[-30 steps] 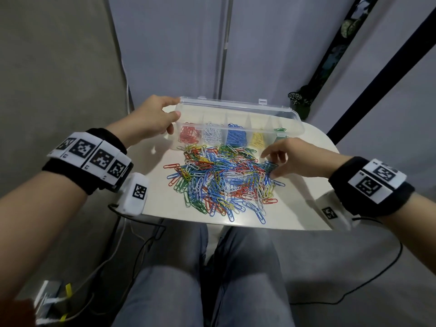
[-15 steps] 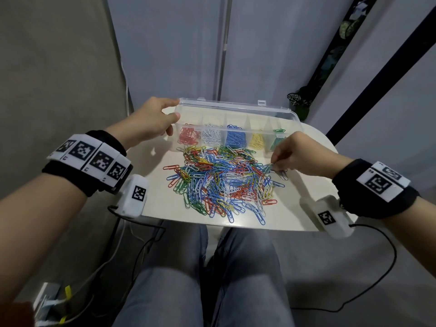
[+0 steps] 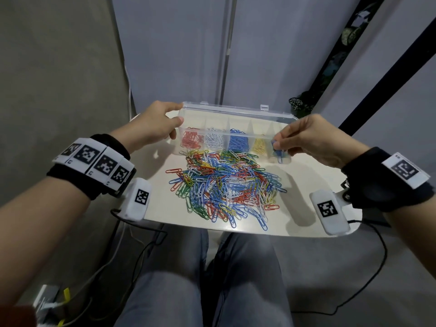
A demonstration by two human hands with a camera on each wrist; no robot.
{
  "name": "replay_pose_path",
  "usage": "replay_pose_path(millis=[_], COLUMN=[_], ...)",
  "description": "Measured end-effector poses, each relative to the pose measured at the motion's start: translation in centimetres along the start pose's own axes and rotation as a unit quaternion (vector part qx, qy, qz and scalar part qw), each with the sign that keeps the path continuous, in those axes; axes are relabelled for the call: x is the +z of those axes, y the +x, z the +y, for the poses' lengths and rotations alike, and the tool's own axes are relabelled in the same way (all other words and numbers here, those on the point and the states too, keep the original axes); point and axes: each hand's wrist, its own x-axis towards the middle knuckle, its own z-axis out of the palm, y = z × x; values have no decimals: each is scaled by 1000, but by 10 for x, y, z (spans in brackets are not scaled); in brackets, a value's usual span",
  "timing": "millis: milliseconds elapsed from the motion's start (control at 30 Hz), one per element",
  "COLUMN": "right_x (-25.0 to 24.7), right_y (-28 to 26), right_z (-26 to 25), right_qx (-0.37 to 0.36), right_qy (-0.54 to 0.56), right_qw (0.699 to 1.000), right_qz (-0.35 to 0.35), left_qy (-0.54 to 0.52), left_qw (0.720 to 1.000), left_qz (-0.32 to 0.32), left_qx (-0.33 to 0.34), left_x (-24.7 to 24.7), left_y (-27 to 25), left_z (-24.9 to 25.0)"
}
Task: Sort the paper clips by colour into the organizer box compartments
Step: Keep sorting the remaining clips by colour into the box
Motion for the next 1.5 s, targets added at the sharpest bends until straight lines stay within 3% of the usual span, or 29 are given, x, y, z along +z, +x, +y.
replay_pose_path(millis=[267, 567, 767, 967, 1333, 1500], right_x=[30, 25, 11, 19, 28, 17], right_y=[41, 41, -8, -22, -15, -16], right_z=[-38, -32, -8, 30, 32, 32], right_qx=[-44, -62, -54, 12, -12, -2], right_qy=[19, 2, -127, -291, -345, -228], right_qw=[994, 990, 990, 956, 937, 974], right_qz=[100, 127, 39, -43, -56, -14], left_qy=[1, 5, -6, -5, -3, -4], left_qw=[1000, 1000, 1000, 1000, 1000, 1000], left_qz=[-2, -3, 0, 3, 3, 2], left_qx=[-1, 2, 2, 3, 2, 4], left_x=[0, -1, 0, 0, 0, 0], left_y=[0, 0, 2, 0, -1, -1], left_z=[0, -1, -3, -1, -1, 0])
